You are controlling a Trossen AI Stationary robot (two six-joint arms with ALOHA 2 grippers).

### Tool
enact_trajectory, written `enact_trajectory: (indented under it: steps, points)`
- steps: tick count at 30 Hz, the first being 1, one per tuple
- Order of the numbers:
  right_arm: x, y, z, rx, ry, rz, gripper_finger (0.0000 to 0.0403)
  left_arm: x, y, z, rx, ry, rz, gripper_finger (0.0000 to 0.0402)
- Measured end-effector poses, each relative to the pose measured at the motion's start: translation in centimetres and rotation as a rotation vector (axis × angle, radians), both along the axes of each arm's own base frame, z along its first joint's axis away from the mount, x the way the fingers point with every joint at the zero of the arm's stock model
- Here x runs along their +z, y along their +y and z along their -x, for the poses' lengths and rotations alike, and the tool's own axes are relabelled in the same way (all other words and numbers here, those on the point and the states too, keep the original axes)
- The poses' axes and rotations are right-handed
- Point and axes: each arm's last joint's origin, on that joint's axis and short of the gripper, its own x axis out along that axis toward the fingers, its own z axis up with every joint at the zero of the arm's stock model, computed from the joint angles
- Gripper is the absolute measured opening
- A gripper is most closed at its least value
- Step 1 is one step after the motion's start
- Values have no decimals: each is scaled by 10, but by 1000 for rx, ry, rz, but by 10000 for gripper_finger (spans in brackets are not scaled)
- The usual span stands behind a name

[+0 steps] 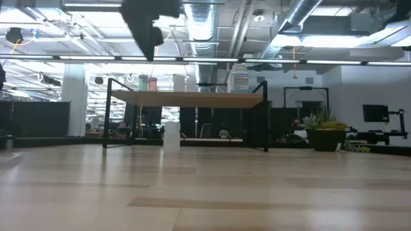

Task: Pick and place medicine bottles onto shelf by color
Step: Put the small transparent pill bottle on the shelf aligned with the other small transparent pill bottles

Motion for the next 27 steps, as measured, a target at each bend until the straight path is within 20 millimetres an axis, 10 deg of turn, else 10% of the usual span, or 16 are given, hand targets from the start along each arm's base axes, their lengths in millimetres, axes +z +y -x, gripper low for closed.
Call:
enact_trajectory:
  steps: [12, 27]
  points:
    - [0, 0, 0, -4, -1, -3, 270, -97, -8, 1, 100, -37, -103, 203]
    - [0, 0, 0, -7, -3, -6, 270, -143, -2, -11, 112, -97, -237, 276]
